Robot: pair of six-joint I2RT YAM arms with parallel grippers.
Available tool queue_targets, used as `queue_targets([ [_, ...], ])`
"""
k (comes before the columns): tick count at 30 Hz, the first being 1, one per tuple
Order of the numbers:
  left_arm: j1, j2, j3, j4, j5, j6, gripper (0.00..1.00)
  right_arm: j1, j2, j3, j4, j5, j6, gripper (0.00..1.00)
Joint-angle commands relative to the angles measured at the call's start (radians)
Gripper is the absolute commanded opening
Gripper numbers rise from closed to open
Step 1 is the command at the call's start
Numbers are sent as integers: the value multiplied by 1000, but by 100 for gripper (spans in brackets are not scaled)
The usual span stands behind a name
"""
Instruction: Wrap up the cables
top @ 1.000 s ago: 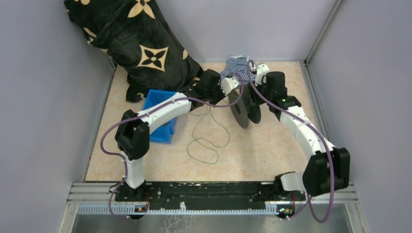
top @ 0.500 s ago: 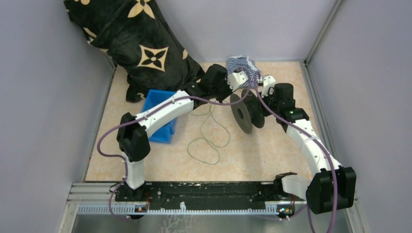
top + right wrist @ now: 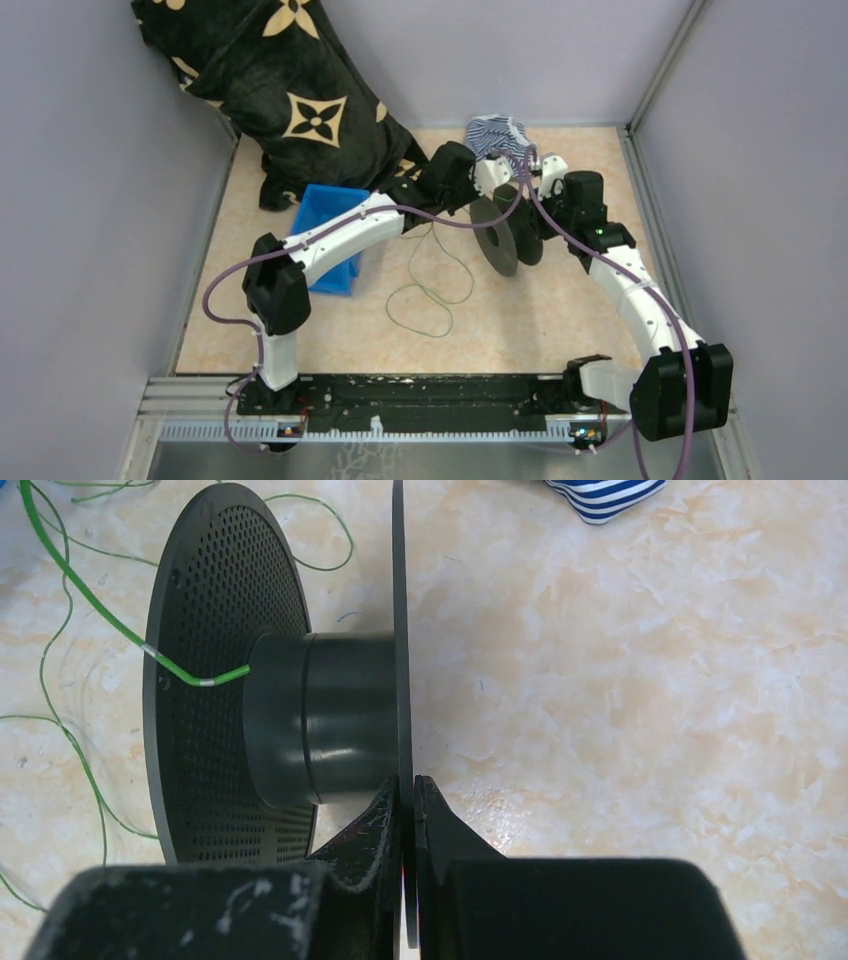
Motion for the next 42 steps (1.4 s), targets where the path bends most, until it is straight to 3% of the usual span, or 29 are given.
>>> queue_targets([
  [1, -7, 3, -14, 70, -103, 74, 7, 2, -13, 12, 126, -24, 25, 1],
  [22, -19, 99, 9, 167, -115, 217, 6, 2, 18, 14, 172, -38, 43, 4],
  [42, -26, 154, 13, 210, -116, 224, 6, 2, 37, 5, 207, -118, 59, 8],
])
